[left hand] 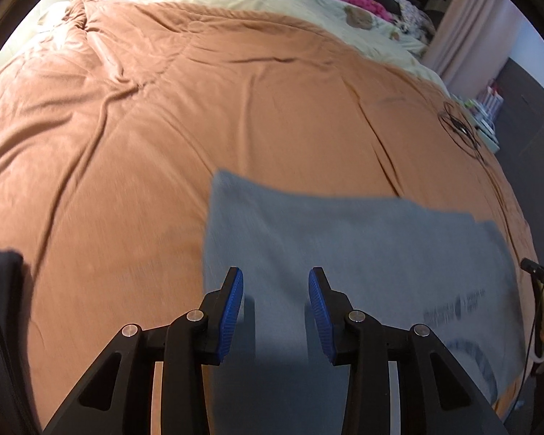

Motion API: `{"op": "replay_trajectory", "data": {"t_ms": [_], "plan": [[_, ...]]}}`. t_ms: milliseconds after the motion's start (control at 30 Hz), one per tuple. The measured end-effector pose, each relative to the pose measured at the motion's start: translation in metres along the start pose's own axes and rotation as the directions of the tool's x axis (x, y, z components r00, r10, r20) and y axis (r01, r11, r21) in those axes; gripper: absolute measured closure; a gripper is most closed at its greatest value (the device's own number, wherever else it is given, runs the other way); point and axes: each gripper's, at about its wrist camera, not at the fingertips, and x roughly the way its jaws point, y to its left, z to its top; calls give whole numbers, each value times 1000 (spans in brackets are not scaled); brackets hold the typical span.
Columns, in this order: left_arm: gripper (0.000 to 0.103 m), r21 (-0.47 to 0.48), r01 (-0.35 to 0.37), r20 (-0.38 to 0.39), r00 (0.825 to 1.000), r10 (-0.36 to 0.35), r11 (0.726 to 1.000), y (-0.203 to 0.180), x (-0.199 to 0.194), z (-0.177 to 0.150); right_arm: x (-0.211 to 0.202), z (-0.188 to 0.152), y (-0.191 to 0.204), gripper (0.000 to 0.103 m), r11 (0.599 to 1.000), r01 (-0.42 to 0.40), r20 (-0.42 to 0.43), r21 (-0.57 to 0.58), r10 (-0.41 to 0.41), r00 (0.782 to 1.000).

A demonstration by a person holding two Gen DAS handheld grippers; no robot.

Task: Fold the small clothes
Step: 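Open both grippers and withdraw them from the folded shirt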

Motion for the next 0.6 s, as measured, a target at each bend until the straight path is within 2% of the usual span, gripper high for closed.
{"op": "replay_trajectory", "data": {"t_ms": [267,400,600], "plan": [[63,50,10,-48,999,-8,999,-18,-10,-69,-17,-40,4,45,1000,-18,-44,-23,16,999],[63,89,-16,-63,998,21,996,-27,-16,-103,-30,-70,13,45,998,-19,-60,-54,16,998],[63,121,-33,-61,997,41,992,-29,-27,-146,-43,-112,19,45,994,18,-68,-104,-26,997]]}}
